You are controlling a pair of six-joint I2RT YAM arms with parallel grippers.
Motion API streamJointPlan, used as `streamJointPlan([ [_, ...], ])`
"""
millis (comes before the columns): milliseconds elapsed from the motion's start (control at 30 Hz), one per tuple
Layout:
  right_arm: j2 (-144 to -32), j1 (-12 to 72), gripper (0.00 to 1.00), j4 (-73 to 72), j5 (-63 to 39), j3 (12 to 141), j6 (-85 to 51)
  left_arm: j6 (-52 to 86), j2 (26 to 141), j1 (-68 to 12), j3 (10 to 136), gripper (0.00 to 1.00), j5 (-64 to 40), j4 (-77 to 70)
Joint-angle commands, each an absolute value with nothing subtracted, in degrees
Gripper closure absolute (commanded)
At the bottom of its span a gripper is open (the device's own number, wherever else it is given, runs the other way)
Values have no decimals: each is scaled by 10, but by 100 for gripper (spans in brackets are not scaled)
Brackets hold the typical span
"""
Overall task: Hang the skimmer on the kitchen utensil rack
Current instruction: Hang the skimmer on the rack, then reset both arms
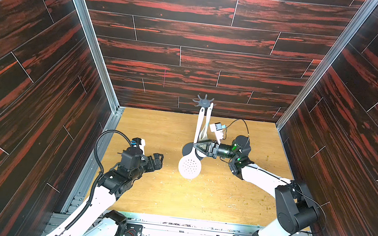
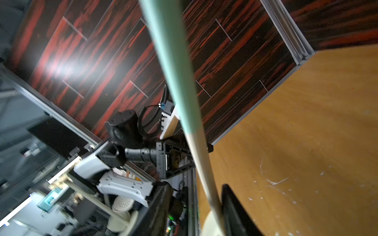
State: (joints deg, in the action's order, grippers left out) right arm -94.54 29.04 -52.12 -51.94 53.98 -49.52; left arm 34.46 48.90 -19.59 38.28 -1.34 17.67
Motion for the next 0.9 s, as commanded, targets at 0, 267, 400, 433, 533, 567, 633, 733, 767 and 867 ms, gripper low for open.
streamJointPlan([
  [0, -949, 286, 28, -501, -527, 541, -488, 334, 513, -193, 383, 0, 2, 168],
  [267, -904, 263, 12, -450, -515, 487, -451, 306, 584, -187, 396, 0, 60, 147],
  [400, -865, 235, 10, -404, -501, 444, -427, 296, 603, -177, 393, 0, 96, 116],
  [433, -852, 227, 10, -380, -493, 431, -413, 296, 610, -170, 394, 0, 107, 112],
  [533, -816, 209, 10, -305, -461, 395, -368, 313, 644, -145, 408, 0, 157, 124],
  [567, -801, 201, 7, -283, -446, 381, -357, 316, 662, -131, 413, 0, 172, 131],
  [633, -774, 187, 5, -259, -430, 353, -340, 314, 698, -97, 421, 0, 183, 121],
  [733, -738, 158, 3, -237, -418, 314, -323, 305, 756, -45, 435, 0, 200, 103],
  [767, -729, 147, 2, -227, -412, 306, -314, 300, 772, -30, 440, 0, 207, 98],
  [867, -709, 95, 2, -247, -429, 266, -315, 277, 824, -4, 464, 0, 272, 99],
])
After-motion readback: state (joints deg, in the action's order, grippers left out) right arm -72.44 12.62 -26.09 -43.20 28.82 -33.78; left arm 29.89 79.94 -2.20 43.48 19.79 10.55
